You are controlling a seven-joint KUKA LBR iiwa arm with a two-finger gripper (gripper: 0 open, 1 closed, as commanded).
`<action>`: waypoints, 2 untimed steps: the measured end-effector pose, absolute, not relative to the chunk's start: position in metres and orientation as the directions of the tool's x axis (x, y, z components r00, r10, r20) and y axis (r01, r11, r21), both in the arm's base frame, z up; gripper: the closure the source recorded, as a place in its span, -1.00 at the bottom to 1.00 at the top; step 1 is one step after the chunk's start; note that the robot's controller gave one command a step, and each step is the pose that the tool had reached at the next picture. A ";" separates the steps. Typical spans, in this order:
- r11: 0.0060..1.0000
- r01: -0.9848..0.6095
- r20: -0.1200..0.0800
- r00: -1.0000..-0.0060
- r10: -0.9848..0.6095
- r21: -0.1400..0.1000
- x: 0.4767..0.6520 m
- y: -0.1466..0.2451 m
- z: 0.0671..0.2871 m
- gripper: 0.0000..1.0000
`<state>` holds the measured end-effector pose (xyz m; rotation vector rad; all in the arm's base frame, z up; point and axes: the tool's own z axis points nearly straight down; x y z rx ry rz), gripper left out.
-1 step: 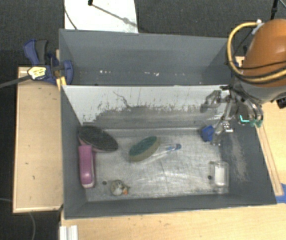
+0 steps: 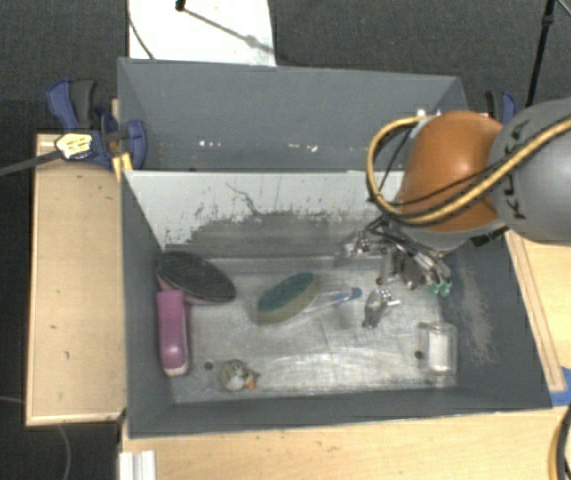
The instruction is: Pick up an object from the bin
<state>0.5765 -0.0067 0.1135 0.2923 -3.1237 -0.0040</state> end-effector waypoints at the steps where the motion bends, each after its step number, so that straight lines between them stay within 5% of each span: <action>1: 0.920 -0.392 -0.004 -0.920 -0.392 -0.001 0.592 0.025 0.072 -1.00; 2: 0.921 -0.390 -0.010 -0.921 -0.390 -0.003 0.594 0.025 0.075 1.00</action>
Offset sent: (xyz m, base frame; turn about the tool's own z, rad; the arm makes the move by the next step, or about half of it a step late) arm 0.0135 0.0312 -0.0435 -0.2173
